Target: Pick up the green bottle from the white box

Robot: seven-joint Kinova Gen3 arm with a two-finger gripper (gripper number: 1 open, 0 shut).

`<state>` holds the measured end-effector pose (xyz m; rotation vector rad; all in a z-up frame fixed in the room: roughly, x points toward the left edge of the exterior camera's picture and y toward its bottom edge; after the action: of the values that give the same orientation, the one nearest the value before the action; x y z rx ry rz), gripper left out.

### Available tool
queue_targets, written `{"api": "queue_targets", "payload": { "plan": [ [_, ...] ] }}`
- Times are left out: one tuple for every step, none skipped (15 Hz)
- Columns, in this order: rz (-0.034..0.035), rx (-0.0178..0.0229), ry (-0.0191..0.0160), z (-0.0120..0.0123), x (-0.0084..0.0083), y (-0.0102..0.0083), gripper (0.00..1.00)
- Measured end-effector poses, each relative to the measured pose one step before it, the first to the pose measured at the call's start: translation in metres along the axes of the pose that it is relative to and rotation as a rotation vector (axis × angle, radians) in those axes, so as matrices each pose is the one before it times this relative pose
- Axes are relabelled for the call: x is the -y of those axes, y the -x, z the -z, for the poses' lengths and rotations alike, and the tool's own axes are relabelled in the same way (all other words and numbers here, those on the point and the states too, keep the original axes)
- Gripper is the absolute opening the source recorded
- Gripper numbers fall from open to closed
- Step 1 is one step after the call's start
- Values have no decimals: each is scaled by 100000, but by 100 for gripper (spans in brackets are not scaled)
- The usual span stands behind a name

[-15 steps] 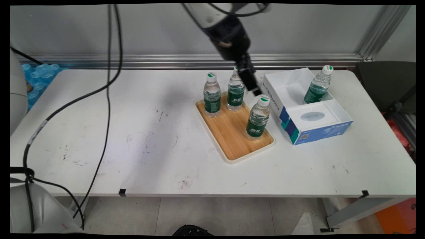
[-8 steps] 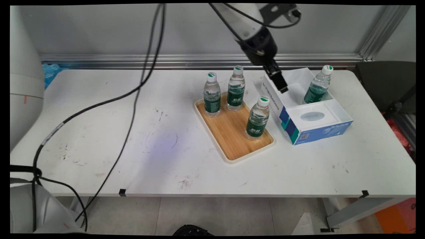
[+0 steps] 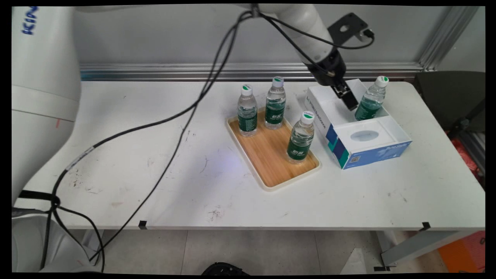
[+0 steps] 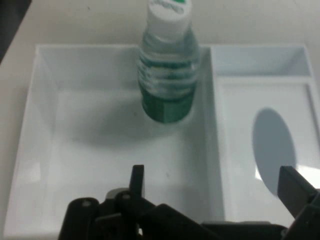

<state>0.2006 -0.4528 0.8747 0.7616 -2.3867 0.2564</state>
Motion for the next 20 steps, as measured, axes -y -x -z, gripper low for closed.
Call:
{"api": "queue_targets", "payload": {
  "plan": [
    [271, -401, -334, -658, 86, -185, 100],
    [335, -529, -496, -945, 115, -239, 100],
    [472, -530, -490, -895, 132, -184, 100],
    [327, -487, -329, -879, 74, -214, 100],
    [474, -528, -268, -998, 60, -194, 100],
    [467, -473, -276, -806, 62, -148, 100],
    [578, -530, -315, -889, 69, -153, 100],
    [617, -549, -282, -870, 47, -159, 100],
    [473, -456, -236, -710, 35, -151, 100],
    [632, -454, -337, -739, 80, -127, 100],
    [542, -346, -339, -688, 73, -116, 100],
    [460, -285, -254, -536, 61, -99, 100],
    [295, -202, -152, -330, 43, -58, 100],
    [424, -274, -203, -450, 56, -78, 100],
    [447, -316, -200, -501, 44, -99, 100],
    [408, -327, -146, -421, 18, -106, 100],
    [348, -313, -115, -326, 7, -103, 0],
    [227, -193, -67, -196, 0, -67, 0],
    [286, -269, -91, -245, -2, -106, 0],
    [290, -231, -67, -194, -3, -131, 0]
  ]
}}
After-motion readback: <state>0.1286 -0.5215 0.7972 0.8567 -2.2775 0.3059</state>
